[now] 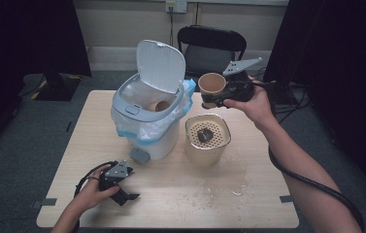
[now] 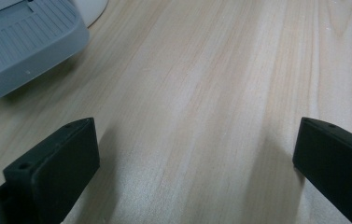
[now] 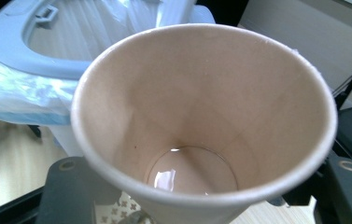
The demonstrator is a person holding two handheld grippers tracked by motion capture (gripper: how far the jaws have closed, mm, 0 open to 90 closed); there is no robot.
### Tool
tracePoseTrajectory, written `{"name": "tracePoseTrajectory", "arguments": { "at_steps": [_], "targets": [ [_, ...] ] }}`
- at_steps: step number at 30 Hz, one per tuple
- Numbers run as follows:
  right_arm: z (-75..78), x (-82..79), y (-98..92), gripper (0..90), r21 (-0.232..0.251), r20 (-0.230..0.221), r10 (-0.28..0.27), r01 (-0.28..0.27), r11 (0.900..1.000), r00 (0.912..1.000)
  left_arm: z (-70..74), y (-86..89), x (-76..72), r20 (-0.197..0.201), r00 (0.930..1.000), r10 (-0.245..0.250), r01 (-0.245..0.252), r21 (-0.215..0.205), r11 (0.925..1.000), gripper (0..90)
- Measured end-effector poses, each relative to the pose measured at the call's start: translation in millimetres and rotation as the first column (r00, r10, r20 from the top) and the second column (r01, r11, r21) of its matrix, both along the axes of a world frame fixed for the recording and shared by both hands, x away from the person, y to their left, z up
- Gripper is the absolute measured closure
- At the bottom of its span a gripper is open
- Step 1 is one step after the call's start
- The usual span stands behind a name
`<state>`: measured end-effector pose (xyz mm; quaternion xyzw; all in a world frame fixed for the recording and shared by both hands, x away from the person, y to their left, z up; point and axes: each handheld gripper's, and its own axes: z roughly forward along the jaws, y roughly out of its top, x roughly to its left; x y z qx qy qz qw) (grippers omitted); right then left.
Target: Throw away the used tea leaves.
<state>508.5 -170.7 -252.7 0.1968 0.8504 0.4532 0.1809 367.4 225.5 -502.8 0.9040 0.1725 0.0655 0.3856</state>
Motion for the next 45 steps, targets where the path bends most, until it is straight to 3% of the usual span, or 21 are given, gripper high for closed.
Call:
{"name": "tracePoseTrajectory", "arguments": {
  "at_steps": [22, 27, 36, 45],
  "targets": [
    [29.0, 1.2, 31.3, 31.8, -0.021, -0.014, 0.067, -0.068, 0.997, 0.9976, 0.1, 0.0, 0.0, 0.0, 1.0, 0.0, 0.0, 0.001, 1.0, 0.0],
    [35.7, 2.1, 40.4, 31.7, -0.004, -0.009, 0.084, -0.084, 0.996, 0.9964, 0.1, 0.0, 0.0, -0.001, 1.0, 0.0, 0.0, 0.0, 1.0, 0.0],
    [42.0, 3.3, 67.6, 31.7, -0.012, -0.007, 0.121, -0.121, 0.993, 0.9926, 0.0, 0.0, 0.0, 0.0, 1.0, 0.0, 0.0, 0.0, 1.0, 0.0],
    [39.0, 8.7, 99.6, 31.6, -0.017, -0.012, 0.157, -0.157, 0.987, 0.9876, 0.0, 0.0, 0.0, 0.0, 1.0, 0.0, 0.0, 0.0, 1.0, 0.0]
  ]
}}
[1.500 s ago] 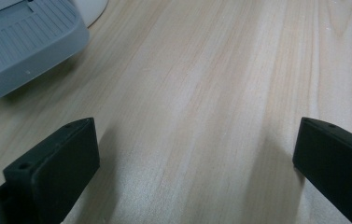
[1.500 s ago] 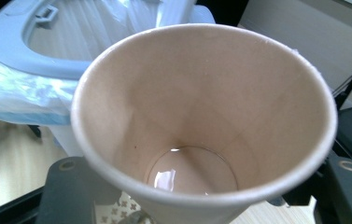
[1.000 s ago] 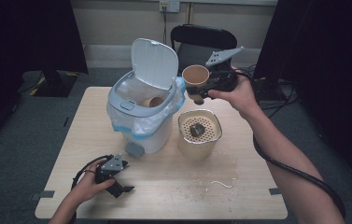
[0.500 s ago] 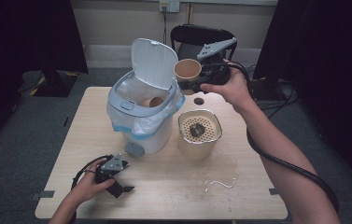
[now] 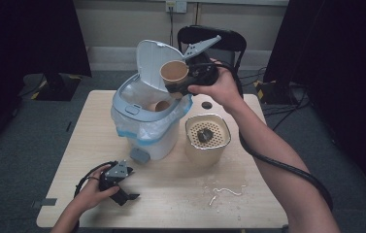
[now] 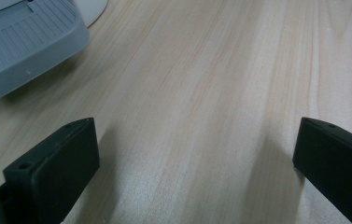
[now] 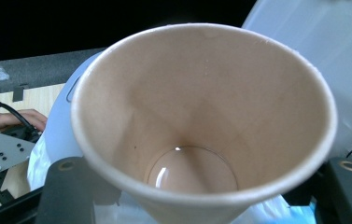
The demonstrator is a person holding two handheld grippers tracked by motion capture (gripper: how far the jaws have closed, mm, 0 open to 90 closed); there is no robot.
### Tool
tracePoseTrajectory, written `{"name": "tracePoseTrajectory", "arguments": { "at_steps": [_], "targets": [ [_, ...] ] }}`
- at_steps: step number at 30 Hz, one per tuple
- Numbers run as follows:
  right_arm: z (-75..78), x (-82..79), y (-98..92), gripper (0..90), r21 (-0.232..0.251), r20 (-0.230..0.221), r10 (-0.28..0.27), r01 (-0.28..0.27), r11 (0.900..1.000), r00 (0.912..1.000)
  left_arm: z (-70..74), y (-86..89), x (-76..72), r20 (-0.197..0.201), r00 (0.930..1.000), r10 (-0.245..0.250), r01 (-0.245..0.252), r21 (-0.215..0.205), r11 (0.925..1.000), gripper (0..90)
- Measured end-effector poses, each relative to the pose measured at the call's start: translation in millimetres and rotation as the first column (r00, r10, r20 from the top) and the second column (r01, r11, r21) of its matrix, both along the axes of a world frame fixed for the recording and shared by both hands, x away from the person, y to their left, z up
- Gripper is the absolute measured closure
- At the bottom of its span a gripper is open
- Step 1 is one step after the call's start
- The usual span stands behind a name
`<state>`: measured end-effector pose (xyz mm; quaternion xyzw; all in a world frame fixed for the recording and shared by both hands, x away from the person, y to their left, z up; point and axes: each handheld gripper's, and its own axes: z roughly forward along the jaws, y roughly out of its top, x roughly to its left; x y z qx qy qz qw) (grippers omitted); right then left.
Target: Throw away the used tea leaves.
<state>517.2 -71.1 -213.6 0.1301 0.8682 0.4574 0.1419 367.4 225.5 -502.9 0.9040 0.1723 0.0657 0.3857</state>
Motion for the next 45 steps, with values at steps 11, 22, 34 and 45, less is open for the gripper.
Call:
{"name": "tracePoseTrajectory", "arguments": {
  "at_steps": [11, 22, 34, 45],
  "targets": [
    [-15.9, 12.9, 24.2, 18.2, 0.01, -0.01, -0.019, 0.019, 1.0, 0.9998, 0.0, 0.0, 0.0, 0.0, 1.0, 0.0, 0.0, 0.0, 1.0, 0.0],
    [-16.0, 11.8, 15.7, 16.8, 0.016, -0.023, -0.021, 0.022, 1.0, 0.9995, -0.3, -0.2, -0.4, 0.001, 1.0, 0.002, -0.002, -0.003, 1.0, 0.0],
    [-20.0, 7.5, 1.1, 21.7, 0.005, -0.017, -0.018, 0.018, 1.0, 0.9997, -0.3, -0.2, -0.4, 0.001, 1.0, 0.003, -0.003, -0.003, 1.0, 0.0],
    [-22.3, 0.5, -17.0, 20.5, -0.025, -0.033, -0.035, 0.035, 0.999, 0.9988, -0.3, -0.3, -0.5, 0.001, 1.0, 0.004, -0.004, -0.003, 1.0, 0.0]
  ]
}}
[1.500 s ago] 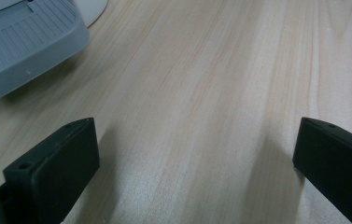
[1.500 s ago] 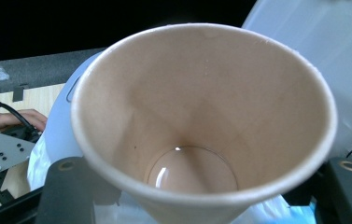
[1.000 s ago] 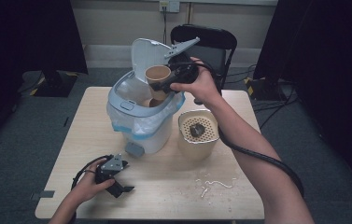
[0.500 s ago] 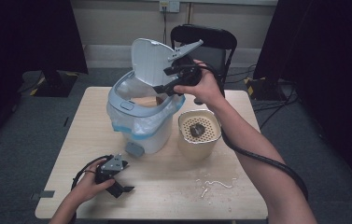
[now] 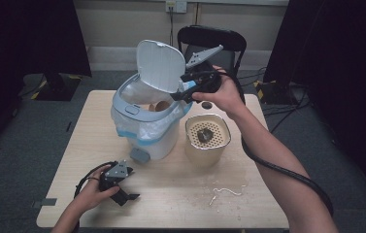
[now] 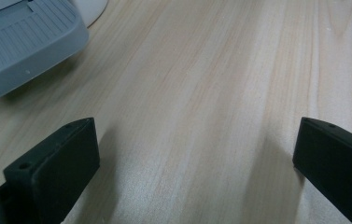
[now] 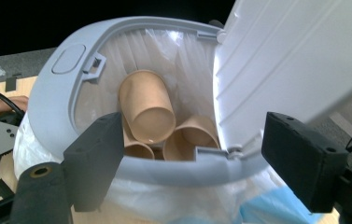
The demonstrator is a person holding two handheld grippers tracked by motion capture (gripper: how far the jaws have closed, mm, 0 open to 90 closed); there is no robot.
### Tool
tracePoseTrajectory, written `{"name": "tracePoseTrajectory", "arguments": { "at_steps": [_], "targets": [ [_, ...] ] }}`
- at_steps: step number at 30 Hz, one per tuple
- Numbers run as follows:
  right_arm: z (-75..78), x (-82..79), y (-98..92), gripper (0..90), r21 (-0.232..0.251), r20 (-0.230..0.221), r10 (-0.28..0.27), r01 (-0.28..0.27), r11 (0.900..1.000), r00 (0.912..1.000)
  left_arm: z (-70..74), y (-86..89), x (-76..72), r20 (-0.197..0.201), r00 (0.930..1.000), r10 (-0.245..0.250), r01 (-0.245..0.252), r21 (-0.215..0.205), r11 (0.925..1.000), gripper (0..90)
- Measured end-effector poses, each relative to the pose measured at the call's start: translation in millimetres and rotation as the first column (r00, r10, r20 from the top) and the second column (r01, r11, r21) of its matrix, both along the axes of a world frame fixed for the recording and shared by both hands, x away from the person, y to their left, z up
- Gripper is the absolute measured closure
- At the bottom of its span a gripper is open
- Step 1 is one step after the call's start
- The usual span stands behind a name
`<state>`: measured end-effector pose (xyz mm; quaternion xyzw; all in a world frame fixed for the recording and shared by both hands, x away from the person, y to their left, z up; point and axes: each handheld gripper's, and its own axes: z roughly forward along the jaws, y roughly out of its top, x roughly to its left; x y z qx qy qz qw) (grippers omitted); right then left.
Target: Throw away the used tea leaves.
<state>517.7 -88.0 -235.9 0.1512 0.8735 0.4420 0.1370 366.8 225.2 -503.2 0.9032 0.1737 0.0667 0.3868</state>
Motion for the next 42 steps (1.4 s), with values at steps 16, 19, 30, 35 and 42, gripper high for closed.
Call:
{"name": "tracePoseTrajectory", "arguments": {
  "at_steps": [16, 19, 30, 35, 42],
  "targets": [
    [-2.8, 15.7, -5.5, 21.7, 0.026, -0.014, -0.042, 0.042, 0.999, 0.999, -0.1, 0.0, 0.1, 0.0, 1.0, 0.0, 0.0, -0.001, 1.0, 0.0],
    [-2.1, 16.3, -1.4, 21.4, 0.022, -0.013, -0.035, 0.036, 0.999, 0.9993, 0.0, 0.0, 0.0, 0.0, 1.0, 0.0, 0.0, -0.001, 1.0, 0.0],
    [0.4, 16.1, 5.0, 18.0, 0.041, -0.012, -0.049, 0.049, 0.998, 0.9987, -0.1, 0.0, 0.1, 0.0, 1.0, -0.001, 0.001, -0.001, 1.0, 0.0],
    [0.3, 13.4, 6.9, 17.4, 0.044, -0.013, -0.055, 0.055, 0.997, 0.9984, 0.0, 0.1, 0.1, 0.0, 1.0, -0.001, 0.001, -0.001, 1.0, 0.0],
    [2.4, 9.5, 9.2, 18.6, 0.042, -0.012, -0.038, 0.038, 0.998, 0.9992, 0.0, 0.0, 0.0, 0.0, 1.0, -0.001, 0.001, -0.001, 1.0, 0.0]
  ]
}}
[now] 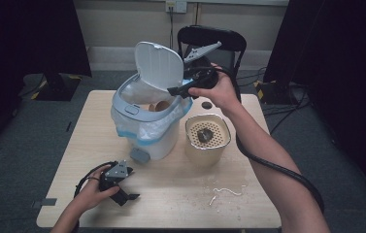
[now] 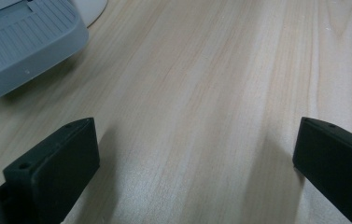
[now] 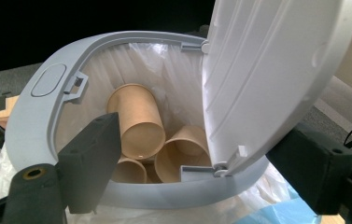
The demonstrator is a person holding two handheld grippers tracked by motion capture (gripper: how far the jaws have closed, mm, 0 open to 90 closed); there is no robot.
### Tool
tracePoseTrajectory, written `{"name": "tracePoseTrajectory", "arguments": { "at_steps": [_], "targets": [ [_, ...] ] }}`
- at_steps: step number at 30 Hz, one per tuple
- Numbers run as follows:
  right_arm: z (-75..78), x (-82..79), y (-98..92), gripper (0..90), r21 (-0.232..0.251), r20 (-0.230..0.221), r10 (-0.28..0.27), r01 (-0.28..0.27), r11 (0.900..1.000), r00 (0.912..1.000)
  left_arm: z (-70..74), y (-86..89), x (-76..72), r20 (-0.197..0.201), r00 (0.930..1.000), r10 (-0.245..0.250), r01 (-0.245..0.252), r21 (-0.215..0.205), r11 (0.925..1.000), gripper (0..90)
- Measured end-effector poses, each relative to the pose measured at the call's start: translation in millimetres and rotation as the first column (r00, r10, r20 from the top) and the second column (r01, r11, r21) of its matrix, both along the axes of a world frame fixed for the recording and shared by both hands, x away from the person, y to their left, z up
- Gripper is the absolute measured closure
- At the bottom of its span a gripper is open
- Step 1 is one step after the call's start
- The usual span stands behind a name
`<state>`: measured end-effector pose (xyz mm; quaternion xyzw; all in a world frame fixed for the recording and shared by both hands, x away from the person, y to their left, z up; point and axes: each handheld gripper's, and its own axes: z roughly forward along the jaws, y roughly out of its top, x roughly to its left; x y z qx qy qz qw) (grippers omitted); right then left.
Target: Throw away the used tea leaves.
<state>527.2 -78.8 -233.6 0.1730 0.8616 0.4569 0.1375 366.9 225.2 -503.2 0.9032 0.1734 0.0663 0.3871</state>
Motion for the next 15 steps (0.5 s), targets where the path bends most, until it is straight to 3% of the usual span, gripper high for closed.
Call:
{"name": "tracePoseTrajectory", "arguments": {
  "at_steps": [15],
  "targets": [
    [7.7, -8.8, 9.4, 16.5, 0.008, -0.012, 0.026, -0.026, 1.0, 0.9996, 0.0, 0.0, 0.0, 0.0, 1.0, 0.0, 0.0, 0.0, 1.0, 0.0]
  ]
}}
